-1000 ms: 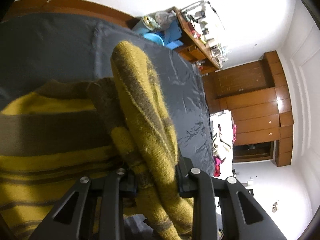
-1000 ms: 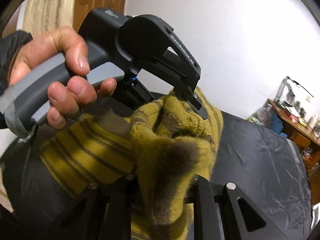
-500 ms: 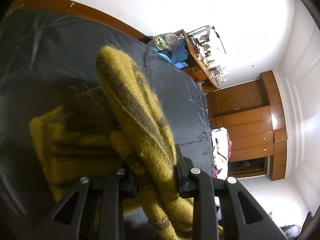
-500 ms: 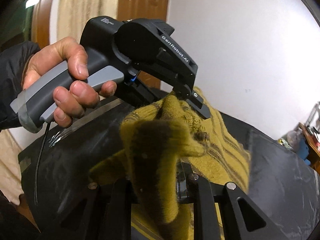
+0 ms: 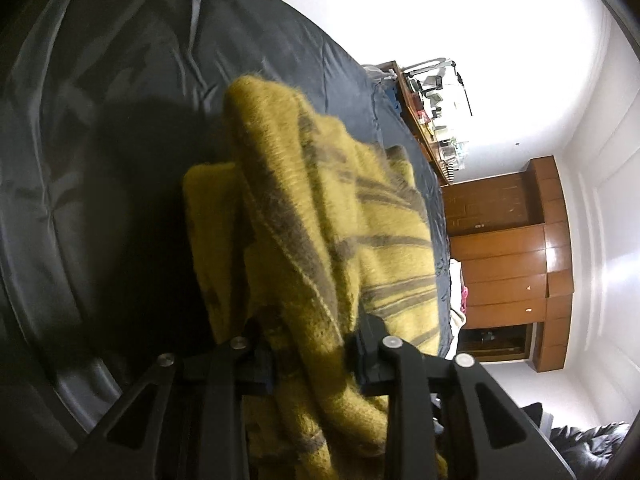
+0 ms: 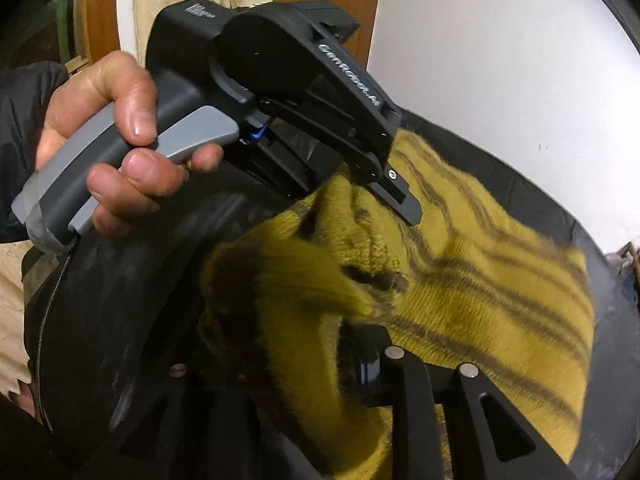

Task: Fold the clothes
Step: 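Grasp the folded edge with the left gripper while the right gripper holds it, then lower the folded sweater onto the sheet and press it flat with both grippers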

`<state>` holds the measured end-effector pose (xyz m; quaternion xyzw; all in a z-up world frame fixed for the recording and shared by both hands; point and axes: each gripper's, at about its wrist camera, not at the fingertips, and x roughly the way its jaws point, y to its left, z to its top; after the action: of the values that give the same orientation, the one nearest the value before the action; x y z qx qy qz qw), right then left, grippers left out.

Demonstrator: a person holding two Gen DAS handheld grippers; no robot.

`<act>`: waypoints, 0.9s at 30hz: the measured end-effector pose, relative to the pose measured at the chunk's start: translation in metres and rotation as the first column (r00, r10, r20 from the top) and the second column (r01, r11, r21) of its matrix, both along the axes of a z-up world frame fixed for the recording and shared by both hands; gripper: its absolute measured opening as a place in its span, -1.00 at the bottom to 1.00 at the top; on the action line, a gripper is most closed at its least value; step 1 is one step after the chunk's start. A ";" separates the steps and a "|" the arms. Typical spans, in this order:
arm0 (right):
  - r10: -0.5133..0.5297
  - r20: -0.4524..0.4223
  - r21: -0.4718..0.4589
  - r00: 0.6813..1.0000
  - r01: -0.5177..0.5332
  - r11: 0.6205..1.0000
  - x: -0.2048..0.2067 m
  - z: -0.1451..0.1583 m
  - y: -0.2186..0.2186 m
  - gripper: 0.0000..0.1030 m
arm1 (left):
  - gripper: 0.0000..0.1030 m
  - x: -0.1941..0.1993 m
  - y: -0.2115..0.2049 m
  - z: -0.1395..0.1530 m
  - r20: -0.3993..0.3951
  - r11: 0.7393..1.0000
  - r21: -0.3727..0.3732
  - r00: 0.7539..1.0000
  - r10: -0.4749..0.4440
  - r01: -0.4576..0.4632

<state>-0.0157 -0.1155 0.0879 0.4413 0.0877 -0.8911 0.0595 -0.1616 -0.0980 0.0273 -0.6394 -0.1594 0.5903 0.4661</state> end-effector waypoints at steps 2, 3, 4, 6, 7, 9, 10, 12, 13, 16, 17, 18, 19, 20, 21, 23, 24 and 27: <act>0.005 -0.005 0.003 1.000 -0.005 1.000 0.000 -0.001 -0.006 -0.42 | -0.35 0.000 -0.001 -0.001 -0.010 1.000 0.003 1.000 -0.006 0.006; 0.005 -0.006 0.001 1.000 -0.005 1.000 0.000 -0.001 -0.008 -0.38 | -0.35 0.000 0.000 -0.002 -0.017 1.000 -0.002 1.000 -0.012 0.011; 0.002 -0.005 -0.008 1.000 -0.002 1.000 0.000 0.000 -0.010 -0.34 | -0.35 0.000 0.000 -0.002 -0.024 1.000 -0.008 1.000 -0.016 0.016; 0.006 0.015 -0.090 1.000 -0.005 0.996 -0.001 0.005 -0.011 -0.05 | -0.34 0.000 0.001 0.000 -0.036 1.000 -0.017 0.999 -0.022 0.021; 0.013 0.028 -0.143 1.000 -0.009 0.990 -0.002 0.008 -0.011 0.04 | -0.33 0.000 0.000 0.001 -0.037 1.000 -0.019 0.999 -0.019 0.019; 0.053 0.044 -0.263 0.998 -0.039 0.964 0.001 0.020 -0.011 0.06 | -0.32 0.001 -0.001 0.004 -0.037 1.000 -0.023 0.999 -0.012 0.012; 0.075 0.046 -0.309 0.996 -0.057 0.949 0.004 0.025 -0.011 0.06 | -0.31 0.002 -0.002 0.006 -0.042 1.000 -0.030 0.999 -0.007 0.006; 0.095 0.040 -0.325 0.995 -0.077 0.943 0.013 0.035 -0.010 0.06 | -0.26 0.005 -0.007 0.014 -0.068 0.998 -0.055 0.998 0.003 -0.007; 0.078 0.036 -0.330 0.996 -0.062 0.942 0.018 0.040 -0.005 0.06 | -0.09 0.007 -0.009 0.018 -0.081 0.998 -0.068 0.997 0.007 -0.013; -0.011 0.029 -0.346 1.000 0.020 0.938 0.031 0.053 0.017 0.06 | 0.23 0.011 -0.020 0.037 -0.157 0.992 -0.121 0.987 0.027 -0.047; -0.060 0.024 -0.344 0.998 0.065 0.937 0.035 0.057 0.026 0.06 | 0.23 0.012 -0.024 0.045 -0.186 0.988 -0.140 0.982 0.034 -0.060; -0.110 0.019 -0.341 0.994 0.110 0.934 0.038 0.062 0.036 0.06 | 0.23 0.013 -0.028 0.052 -0.209 0.986 -0.147 0.977 0.042 -0.074; -0.162 0.013 -0.341 0.987 0.156 0.927 0.034 0.064 0.073 0.06 | 0.23 0.016 -0.029 0.063 -0.228 0.987 -0.136 0.972 0.050 -0.083; -0.213 0.006 -0.340 0.977 0.202 0.918 0.031 0.066 0.110 0.06 | 0.23 0.021 -0.029 0.075 -0.250 0.989 -0.117 0.967 0.055 -0.086; -0.233 0.009 -0.334 0.972 0.223 0.916 0.037 0.064 0.122 0.06 | 0.23 0.026 -0.026 0.086 -0.268 0.992 -0.098 0.962 0.054 -0.083; -0.274 0.014 -0.320 0.962 0.264 0.910 0.049 0.060 0.146 0.06 | 0.23 0.044 -0.014 0.105 -0.304 0.998 -0.057 0.952 0.019 -0.038; -0.295 0.016 -0.314 0.956 0.284 0.906 0.056 0.058 0.158 0.06 | 0.25 0.057 -0.006 0.112 -0.329 0.999 -0.044 0.944 -0.011 -0.004; -0.285 0.011 -0.290 0.958 0.276 0.916 0.065 0.056 0.166 0.06 | 0.30 0.090 0.017 0.115 -0.380 0.995 -0.050 0.919 -0.103 0.090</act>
<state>0.0496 0.0505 0.1437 0.4218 -0.1065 -0.9004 -0.0064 -0.0717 -0.0814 0.1423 -0.5265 -0.0245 0.6823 0.5067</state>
